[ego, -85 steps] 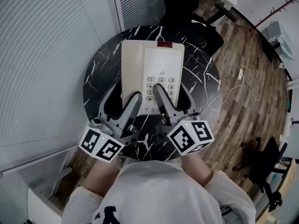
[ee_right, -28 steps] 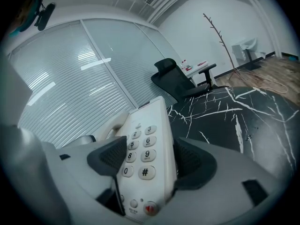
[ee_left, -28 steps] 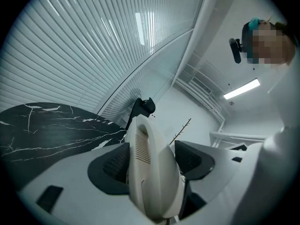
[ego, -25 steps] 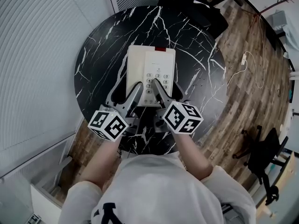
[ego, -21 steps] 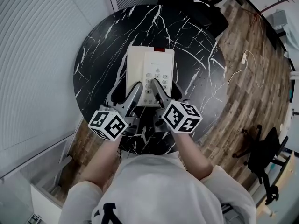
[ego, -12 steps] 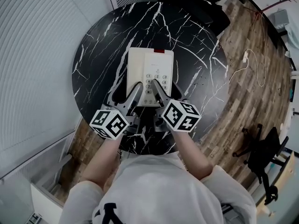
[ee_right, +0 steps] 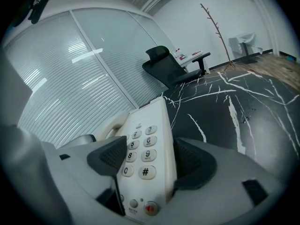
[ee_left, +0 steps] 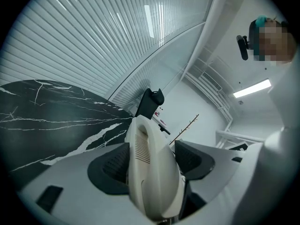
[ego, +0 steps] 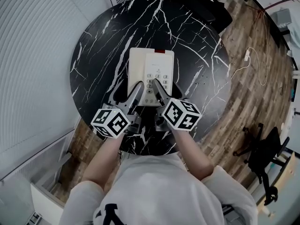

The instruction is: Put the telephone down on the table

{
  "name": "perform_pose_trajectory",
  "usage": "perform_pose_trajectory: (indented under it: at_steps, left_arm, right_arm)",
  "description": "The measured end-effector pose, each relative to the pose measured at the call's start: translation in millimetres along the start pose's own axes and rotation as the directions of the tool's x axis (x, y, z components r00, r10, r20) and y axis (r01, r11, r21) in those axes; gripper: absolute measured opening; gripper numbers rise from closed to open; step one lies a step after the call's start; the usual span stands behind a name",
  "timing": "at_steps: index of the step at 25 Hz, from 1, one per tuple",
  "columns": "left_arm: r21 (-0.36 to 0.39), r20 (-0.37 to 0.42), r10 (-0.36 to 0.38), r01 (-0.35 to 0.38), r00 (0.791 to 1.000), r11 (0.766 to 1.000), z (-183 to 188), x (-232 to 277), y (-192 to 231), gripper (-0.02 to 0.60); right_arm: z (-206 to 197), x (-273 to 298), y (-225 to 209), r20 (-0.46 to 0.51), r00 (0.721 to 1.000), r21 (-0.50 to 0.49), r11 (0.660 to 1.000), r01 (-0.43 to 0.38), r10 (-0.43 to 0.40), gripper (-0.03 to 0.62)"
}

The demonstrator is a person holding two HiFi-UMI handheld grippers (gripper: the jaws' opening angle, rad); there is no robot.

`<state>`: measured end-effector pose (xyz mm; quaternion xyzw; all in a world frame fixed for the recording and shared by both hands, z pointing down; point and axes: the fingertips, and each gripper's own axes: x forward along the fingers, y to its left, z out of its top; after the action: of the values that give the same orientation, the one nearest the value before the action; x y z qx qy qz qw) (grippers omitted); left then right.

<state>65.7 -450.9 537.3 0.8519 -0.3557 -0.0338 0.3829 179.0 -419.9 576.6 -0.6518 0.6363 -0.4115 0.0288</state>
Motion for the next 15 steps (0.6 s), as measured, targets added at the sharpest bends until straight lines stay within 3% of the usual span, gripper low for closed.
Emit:
perform_pose_trajectory:
  at_steps: [15]
  left_arm:
    - [-0.011, -0.028, 0.015, -0.016, 0.999, 1.000, -11, 11, 11, 0.301]
  right_arm:
    - [-8, 10, -12, -0.027, 0.999, 0.013, 0.999, 0.032, -0.031, 0.330]
